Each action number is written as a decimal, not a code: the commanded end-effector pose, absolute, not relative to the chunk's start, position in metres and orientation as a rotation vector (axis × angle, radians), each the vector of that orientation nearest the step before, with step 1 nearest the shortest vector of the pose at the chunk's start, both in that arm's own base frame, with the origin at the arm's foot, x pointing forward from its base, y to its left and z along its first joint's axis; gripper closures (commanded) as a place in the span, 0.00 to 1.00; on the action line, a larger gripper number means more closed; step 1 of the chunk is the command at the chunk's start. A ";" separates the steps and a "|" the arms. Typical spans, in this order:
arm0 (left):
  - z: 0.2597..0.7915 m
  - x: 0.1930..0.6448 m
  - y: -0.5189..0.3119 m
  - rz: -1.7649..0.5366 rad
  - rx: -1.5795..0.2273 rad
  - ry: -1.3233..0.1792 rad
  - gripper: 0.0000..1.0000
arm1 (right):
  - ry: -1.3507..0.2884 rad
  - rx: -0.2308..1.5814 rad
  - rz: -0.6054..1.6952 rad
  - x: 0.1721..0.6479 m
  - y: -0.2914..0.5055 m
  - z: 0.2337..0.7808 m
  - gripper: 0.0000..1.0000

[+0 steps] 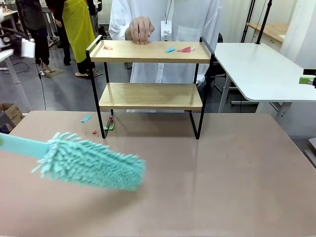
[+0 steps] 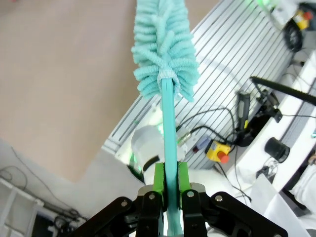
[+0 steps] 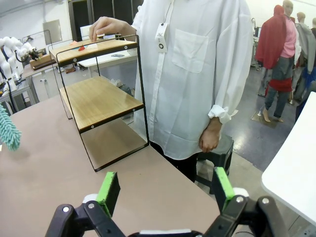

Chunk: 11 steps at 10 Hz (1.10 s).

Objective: Clean the shelf.
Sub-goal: Clean the specific section of the Shelf indicated by the human with the Duster.

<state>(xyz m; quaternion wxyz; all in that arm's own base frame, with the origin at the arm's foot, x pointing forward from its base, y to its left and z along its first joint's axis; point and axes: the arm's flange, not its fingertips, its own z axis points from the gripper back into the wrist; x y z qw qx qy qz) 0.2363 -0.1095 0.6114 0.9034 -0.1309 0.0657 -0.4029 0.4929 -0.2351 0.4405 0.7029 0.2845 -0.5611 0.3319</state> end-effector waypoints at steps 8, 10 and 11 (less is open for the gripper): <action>0.675 0.228 -0.245 -0.835 -0.855 -0.251 0.87 | -1.251 0.630 0.742 0.493 -0.233 0.444 0.00; 0.708 0.226 -0.274 -0.664 -0.808 -0.336 0.87 | -1.251 0.630 0.742 0.493 -0.233 0.444 0.00; 0.720 0.232 -0.289 -0.546 -0.759 -0.385 0.87 | -1.251 0.630 0.742 0.493 -0.233 0.444 0.00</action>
